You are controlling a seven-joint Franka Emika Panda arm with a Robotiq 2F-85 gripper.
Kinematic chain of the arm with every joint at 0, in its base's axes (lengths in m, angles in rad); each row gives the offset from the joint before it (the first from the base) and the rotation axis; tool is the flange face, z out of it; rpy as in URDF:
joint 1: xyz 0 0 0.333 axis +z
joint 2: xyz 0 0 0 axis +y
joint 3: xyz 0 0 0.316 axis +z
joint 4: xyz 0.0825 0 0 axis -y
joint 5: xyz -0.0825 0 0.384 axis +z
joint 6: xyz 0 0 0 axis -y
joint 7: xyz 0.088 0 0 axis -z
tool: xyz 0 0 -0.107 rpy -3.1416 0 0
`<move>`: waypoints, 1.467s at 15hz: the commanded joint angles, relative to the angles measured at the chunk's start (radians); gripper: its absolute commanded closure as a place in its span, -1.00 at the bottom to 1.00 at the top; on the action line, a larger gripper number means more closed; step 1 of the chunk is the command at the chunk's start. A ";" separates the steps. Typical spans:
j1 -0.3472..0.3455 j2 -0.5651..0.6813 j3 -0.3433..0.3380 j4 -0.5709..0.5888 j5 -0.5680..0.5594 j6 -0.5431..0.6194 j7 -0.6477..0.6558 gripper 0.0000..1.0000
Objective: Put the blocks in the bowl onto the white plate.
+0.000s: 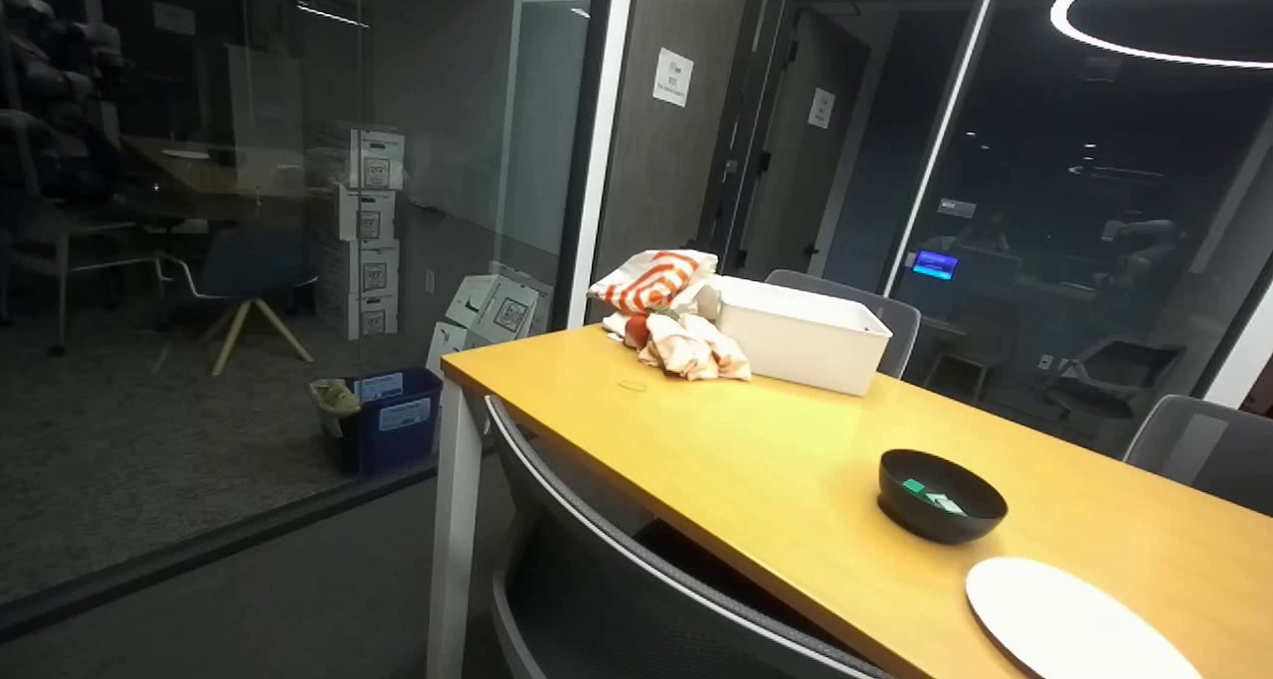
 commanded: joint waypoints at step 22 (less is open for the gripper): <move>0.043 1.208 0.019 0.935 -0.411 0.259 -0.046 -1.00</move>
